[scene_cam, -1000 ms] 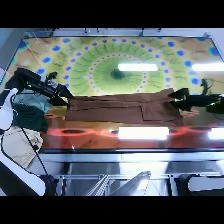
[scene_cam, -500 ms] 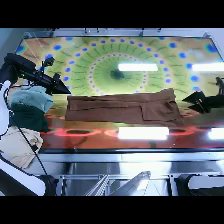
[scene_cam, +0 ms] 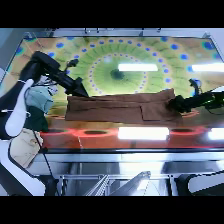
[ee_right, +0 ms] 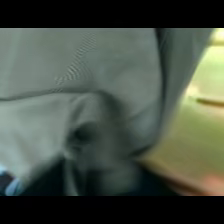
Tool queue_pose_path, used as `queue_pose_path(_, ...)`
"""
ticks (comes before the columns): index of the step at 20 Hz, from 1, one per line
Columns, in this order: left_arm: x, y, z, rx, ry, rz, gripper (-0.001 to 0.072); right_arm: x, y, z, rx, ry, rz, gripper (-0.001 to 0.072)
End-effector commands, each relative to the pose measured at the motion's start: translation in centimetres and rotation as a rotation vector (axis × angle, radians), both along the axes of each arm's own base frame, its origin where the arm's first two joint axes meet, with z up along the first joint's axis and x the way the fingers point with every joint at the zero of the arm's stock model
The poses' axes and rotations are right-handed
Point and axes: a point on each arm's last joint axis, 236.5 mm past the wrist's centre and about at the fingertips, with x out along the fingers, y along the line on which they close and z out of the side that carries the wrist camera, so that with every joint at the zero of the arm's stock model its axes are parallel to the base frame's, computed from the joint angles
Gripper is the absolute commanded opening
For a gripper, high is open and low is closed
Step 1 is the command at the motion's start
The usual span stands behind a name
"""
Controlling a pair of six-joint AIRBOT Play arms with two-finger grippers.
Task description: Fold the shirts.
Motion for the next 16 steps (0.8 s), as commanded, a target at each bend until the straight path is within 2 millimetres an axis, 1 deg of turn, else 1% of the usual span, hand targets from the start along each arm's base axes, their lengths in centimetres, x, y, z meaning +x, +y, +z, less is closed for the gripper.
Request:
queue_pose_path(1,-0.4,-6.8,-3.3,0.016,-0.049,-0.047,0.0016,0.8,2.0,0.2,0.021,-0.028,0.023,0.0016)
queue_pose_path(3,-1.3,-11.5,-6.5,0.039,-0.080,-0.072,0.0013,0.9,2.0,0.4,0.025,-0.034,0.017,0.0016)
queue_pose_path(4,-1.6,-13.4,-7.9,0.058,-0.105,-0.080,0.0013,0.9,1.9,0.7,0.025,-0.038,0.016,0.0016)
queue_pose_path(5,-1.7,-14.6,-9.3,0.102,-0.135,-0.090,0.0012,0.9,1.7,1.1,0.026,-0.048,0.021,0.0015)
queue_pose_path(6,-1.6,-15.2,-10.5,0.166,-0.164,-0.098,0.0012,0.8,1.5,1.8,0.033,-0.056,0.028,0.0015)
queue_pose_path(7,-1.5,-15.5,-11.6,0.235,-0.183,-0.101,0.0012,0.6,1.1,2.6,0.040,-0.065,0.029,0.0015)
queue_pose_path(8,-1.4,-15.7,-12.1,0.280,-0.188,-0.096,0.0013,0.6,0.4,3.5,0.044,-0.076,0.023,0.0015)
queue_pose_path(9,-1.7,-16.5,-12.3,0.279,-0.185,-0.108,0.0014,0.5,-0.3,4.5,0.048,-0.090,0.016,0.0015)
queue_pose_path(11,-2.9,-18.8,-12.1,0.239,-0.163,-0.144,0.0015,0.2,-1.8,7.3,0.063,-0.124,0.020,0.0015)
queue_pose_path(12,-3.5,-20.7,-11.4,0.187,-0.149,-0.147,0.0016,0.0,-2.4,8.8,0.068,-0.142,0.026,0.0014)
queue_pose_path(13,-4.3,-23.2,-9.7,0.099,-0.134,-0.149,0.0017,0.2,-2.6,10.8,0.090,-0.174,0.026,0.0014)
queue_pose_path(14,-5.0,-26.0,-6.6,-0.041,-0.145,-0.170,0.0017,0.6,-2.2,13.0,0.132,-0.220,0.013,0.0014)
queue_pose_path(15,-5.3,-28.0,-3.0,-0.160,-0.167,-0.181,0.0017,1.1,-1.2,15.4,0.190,-0.271,0.001,0.0015)
queue_pose_path(16,-5.1,-28.8,0.4,-0.232,-0.212,-0.188,0.0017,1.5,0.1,17.5,0.246,-0.315,0.005,0.0014)
